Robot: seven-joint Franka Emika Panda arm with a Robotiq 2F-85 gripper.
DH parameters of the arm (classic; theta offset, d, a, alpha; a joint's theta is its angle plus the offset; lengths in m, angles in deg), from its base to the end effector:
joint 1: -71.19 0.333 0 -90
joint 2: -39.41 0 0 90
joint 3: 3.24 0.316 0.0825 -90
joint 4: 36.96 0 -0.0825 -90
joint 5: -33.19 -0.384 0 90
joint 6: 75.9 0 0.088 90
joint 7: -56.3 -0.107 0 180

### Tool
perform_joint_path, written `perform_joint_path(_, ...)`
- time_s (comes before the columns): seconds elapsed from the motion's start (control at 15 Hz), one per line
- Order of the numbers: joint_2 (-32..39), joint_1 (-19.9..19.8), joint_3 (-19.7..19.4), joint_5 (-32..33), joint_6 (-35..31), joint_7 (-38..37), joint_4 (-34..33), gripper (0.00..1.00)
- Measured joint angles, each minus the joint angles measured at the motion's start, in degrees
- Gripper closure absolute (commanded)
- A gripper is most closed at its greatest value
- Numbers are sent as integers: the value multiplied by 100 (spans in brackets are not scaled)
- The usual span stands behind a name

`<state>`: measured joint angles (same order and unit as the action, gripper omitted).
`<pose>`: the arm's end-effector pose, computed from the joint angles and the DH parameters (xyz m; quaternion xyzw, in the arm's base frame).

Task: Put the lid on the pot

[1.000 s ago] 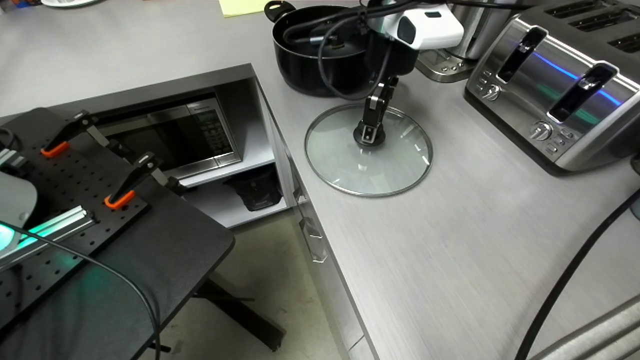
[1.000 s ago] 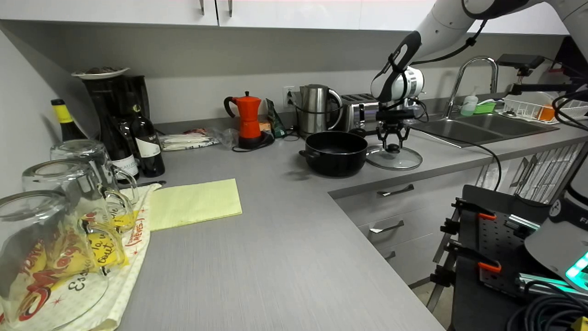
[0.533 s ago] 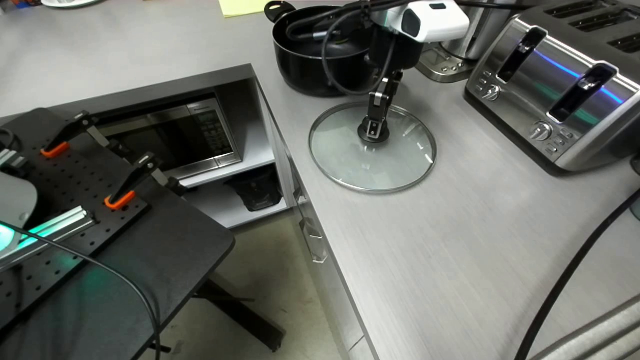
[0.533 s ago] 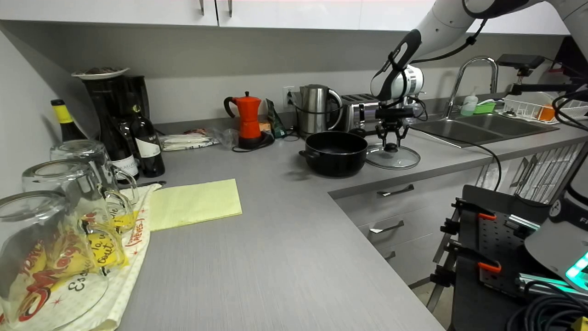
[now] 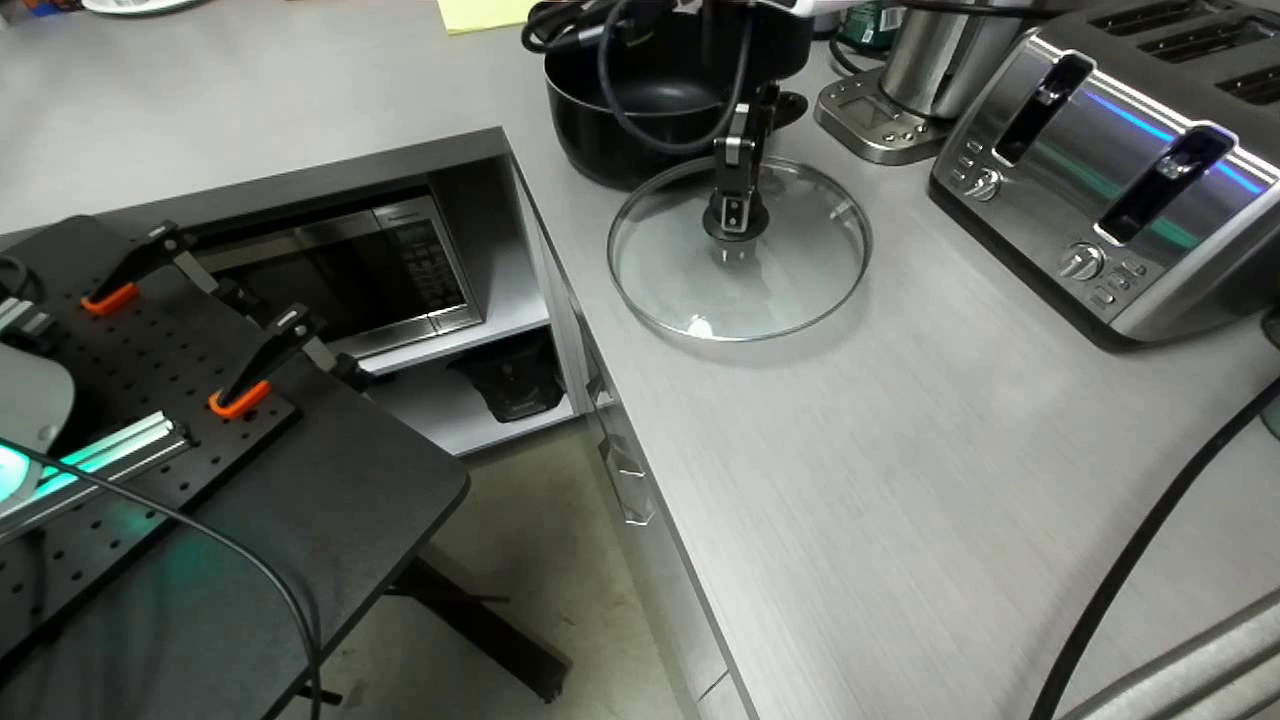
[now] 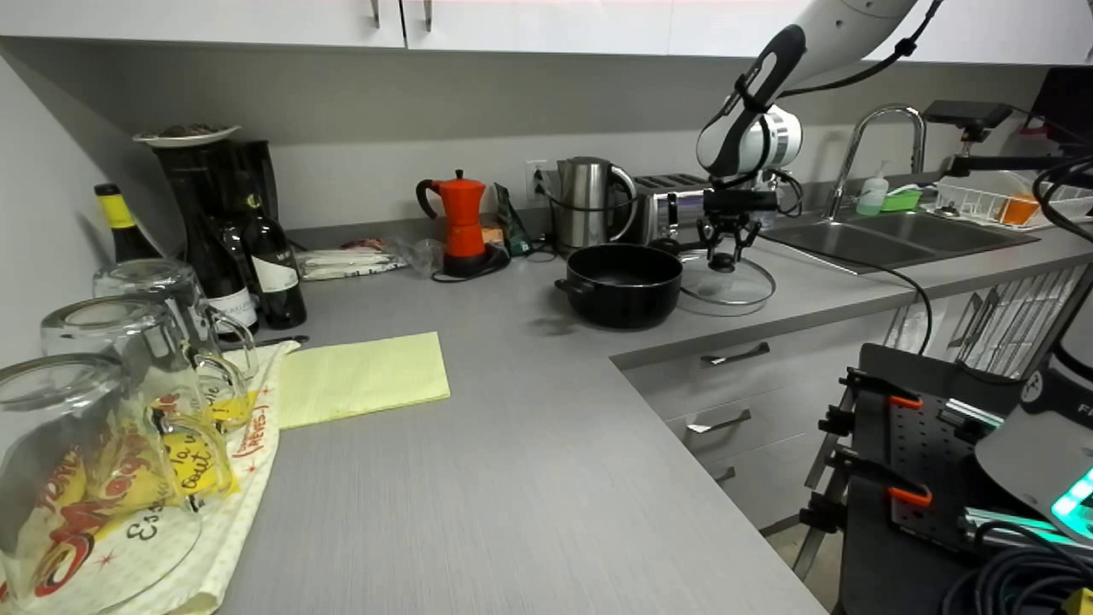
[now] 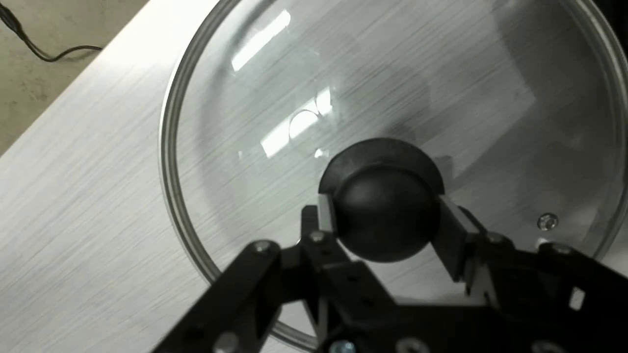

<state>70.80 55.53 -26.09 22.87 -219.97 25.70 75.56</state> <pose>0.4908 -0.3809 0.2161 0.7973 -0.6011 0.0243 0.0484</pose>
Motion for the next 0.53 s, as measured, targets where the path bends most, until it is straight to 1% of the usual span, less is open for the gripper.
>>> perform_joint_path(0.2, -546, 63, 0, 93, -202, 246, 559, 75)
perform_joint_path(0.53, -1376, 76, 3, 324, -212, 609, 1330, 75)
